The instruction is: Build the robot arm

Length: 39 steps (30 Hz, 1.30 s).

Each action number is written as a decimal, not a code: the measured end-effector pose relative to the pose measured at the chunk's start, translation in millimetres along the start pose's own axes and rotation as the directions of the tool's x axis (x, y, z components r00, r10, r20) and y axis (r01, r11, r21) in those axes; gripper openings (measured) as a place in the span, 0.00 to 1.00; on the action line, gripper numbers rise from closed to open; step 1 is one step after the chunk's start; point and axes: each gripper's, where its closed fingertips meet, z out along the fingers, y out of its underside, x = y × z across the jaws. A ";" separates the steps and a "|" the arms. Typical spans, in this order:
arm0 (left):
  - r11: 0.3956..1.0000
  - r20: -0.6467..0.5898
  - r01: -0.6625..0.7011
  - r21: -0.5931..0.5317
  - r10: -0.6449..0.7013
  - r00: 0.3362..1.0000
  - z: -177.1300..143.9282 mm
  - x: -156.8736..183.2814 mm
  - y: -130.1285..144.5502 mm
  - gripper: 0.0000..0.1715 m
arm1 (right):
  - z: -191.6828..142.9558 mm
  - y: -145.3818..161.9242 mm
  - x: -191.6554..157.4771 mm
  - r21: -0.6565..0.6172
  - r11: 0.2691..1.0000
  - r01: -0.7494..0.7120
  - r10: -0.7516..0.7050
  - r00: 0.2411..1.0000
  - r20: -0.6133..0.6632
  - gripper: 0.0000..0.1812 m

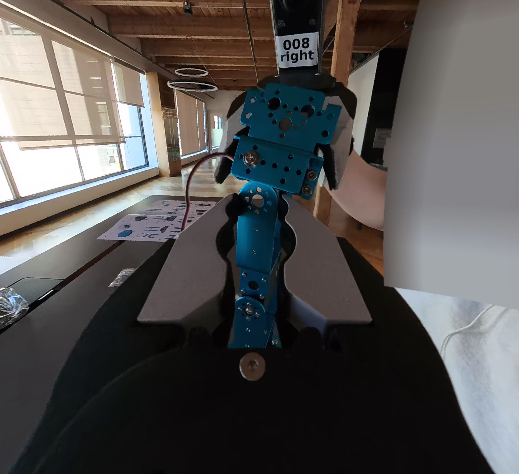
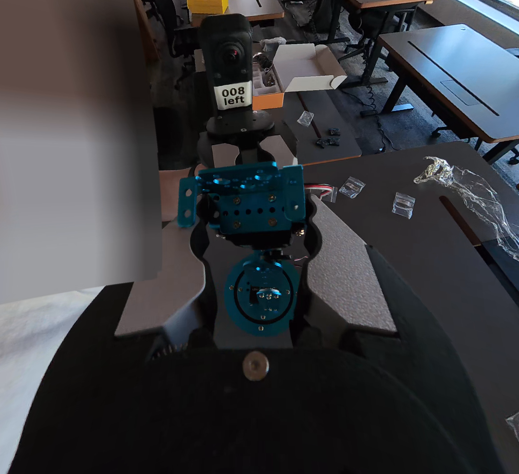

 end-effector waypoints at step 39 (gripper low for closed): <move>0.991 -0.575 0.057 -0.121 -0.117 0.810 -21.5 15.1 -2.6 0.21 | -0.7 -1.3 -5.4 -0.097 0.993 -0.062 0.077 0.984 0.159 0.37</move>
